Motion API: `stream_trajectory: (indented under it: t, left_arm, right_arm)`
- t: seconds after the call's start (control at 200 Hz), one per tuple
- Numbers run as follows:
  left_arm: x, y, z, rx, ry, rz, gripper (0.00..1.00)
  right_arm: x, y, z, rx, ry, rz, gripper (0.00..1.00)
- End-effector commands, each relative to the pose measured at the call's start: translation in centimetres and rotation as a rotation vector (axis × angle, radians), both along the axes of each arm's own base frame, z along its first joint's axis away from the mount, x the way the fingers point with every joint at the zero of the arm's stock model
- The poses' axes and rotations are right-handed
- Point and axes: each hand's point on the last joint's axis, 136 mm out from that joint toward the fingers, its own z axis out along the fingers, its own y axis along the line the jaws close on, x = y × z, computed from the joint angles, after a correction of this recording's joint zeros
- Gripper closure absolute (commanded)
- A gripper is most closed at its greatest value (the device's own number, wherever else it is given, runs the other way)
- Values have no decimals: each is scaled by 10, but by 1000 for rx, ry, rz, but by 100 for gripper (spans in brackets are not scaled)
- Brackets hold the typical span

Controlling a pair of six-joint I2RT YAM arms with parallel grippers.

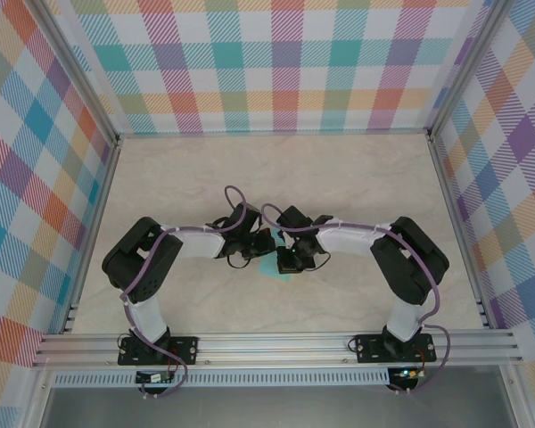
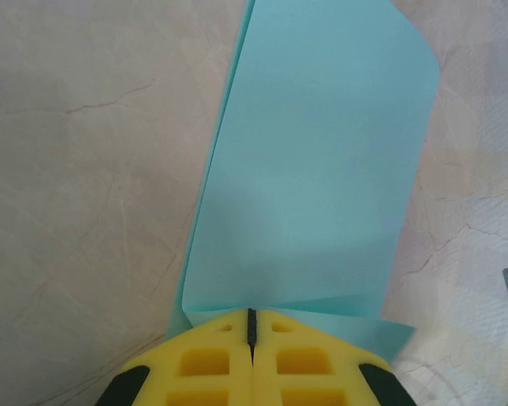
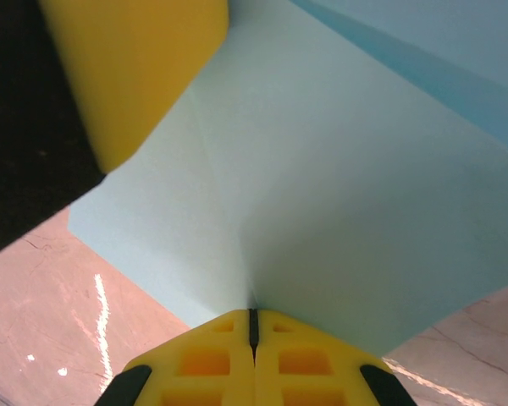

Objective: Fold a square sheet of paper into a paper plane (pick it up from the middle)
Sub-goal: Fold the triangle a second time at the center of the table.

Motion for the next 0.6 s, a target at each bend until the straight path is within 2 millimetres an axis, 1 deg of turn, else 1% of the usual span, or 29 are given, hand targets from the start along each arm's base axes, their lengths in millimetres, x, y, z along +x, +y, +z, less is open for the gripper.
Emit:
stream_trajectory:
  t: [0.0,0.19,0.385,0.595]
  left_arm:
    - [-35,49,-56,247,162,52,100]
    - [-35,50,-57,256,164,53,100]
    - [-35,51,-58,263,167,54,100]
    - [-35,51,-58,266,167,54,100]
  right_arm:
    - [-12,-21,-6,-65,27,19,100]
    - [-16,-21,1,-50,29,54,100]
    - [-23,-28,-4,-68,46,78,100]
    - [-30,-36,-5,-80,53,82,100]
